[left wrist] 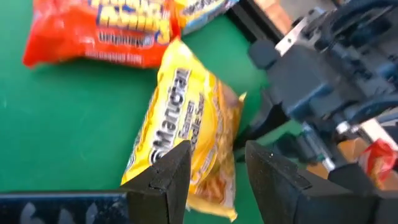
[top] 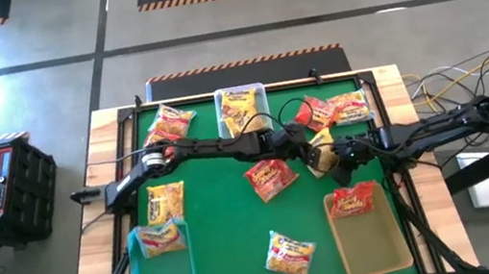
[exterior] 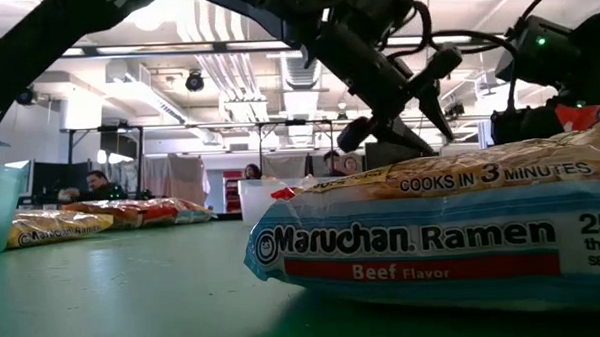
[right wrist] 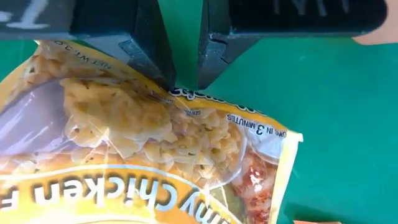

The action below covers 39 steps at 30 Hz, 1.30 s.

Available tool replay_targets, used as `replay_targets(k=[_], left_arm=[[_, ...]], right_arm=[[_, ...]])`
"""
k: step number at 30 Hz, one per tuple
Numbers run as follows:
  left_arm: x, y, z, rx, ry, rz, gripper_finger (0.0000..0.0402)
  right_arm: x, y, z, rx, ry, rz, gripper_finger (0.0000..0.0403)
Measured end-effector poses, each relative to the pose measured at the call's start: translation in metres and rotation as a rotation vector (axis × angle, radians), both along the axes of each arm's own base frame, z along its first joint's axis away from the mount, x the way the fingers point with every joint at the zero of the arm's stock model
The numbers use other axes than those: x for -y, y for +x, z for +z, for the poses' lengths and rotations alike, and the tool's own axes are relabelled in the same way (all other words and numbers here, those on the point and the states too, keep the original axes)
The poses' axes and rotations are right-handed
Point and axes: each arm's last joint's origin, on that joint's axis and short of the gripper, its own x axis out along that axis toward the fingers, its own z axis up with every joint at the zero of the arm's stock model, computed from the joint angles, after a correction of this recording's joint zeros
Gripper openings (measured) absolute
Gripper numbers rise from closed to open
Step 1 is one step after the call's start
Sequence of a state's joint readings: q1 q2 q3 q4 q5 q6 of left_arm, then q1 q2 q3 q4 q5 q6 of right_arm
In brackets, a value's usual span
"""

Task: Sort Maruchan noodles
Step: Put the right yellow noodle pack into the transparent bin

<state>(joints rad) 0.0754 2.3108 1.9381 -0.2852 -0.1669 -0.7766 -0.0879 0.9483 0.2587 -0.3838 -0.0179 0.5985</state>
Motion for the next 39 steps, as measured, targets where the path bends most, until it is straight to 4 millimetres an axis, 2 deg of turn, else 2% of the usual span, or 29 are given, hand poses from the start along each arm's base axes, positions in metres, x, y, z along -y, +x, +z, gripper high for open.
replay_targets(k=[4,9,15,25,28,34,39], left_arm=[[-0.014,-0.004,-0.007,-0.025,0.005,0.021,0.0136],[-0.024,-0.007,-0.013,-0.042,-0.005,0.028,0.0136],[-0.030,-0.007,-0.013,-0.049,0.020,0.010,0.0136],[-0.043,-0.009,-0.013,-0.046,-0.018,-0.179,0.0136],[-0.045,-0.009,-0.013,-0.049,0.001,-0.203,0.0136],[-0.052,-0.011,-0.013,-0.045,0.013,-0.229,0.0139],[-0.055,-0.011,-0.012,-0.042,0.014,-0.247,0.0161]], right_arm=[[0.001,0.008,0.016,0.069,-0.003,0.009,0.0064],[0.002,0.011,0.021,0.095,-0.016,-0.024,0.0063],[0.001,0.012,0.023,0.119,0.066,-0.126,0.0063],[0.000,0.009,0.033,0.198,0.140,-0.261,0.0063],[0.002,0.009,0.031,0.193,0.122,-0.321,0.0063],[0.002,0.003,0.015,0.125,0.089,-0.383,0.0063],[0.003,-0.003,0.005,0.094,0.055,-0.403,0.0063]])
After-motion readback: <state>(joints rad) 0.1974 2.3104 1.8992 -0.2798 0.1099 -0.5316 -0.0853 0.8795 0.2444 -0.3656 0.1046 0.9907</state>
